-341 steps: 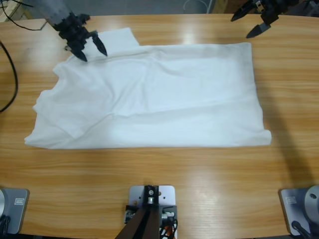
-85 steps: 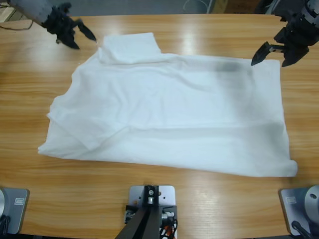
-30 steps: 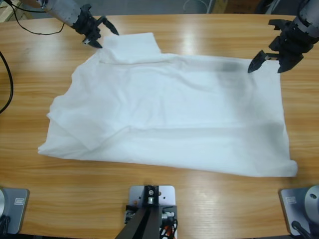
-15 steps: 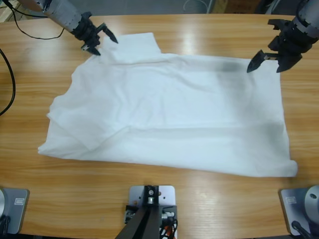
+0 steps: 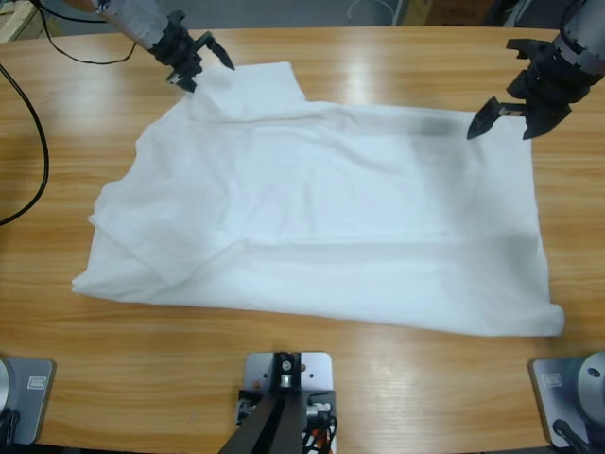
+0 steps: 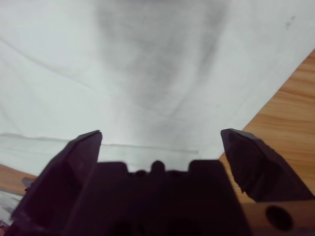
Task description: Fold clothes
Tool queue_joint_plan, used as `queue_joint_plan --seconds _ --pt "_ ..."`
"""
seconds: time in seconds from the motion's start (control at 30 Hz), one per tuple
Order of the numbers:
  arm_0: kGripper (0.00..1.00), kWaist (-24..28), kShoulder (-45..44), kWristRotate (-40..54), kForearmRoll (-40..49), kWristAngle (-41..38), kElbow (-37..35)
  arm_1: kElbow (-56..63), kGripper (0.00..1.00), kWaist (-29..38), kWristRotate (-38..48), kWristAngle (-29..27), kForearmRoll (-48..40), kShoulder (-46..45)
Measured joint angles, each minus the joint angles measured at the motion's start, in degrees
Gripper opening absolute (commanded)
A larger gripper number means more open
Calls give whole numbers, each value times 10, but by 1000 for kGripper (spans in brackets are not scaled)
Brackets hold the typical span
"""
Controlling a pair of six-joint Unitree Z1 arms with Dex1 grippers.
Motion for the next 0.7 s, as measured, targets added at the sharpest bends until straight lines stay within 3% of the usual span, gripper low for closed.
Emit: queue_joint_plan --seconds 0.5,0.7 --pt "904 -10 3 -8 89 20 -10 0 982 -1 0 0 -4 10" --pt "899 -3 15 -8 92 22 -54 0 982 -1 -3 0 -4 15"
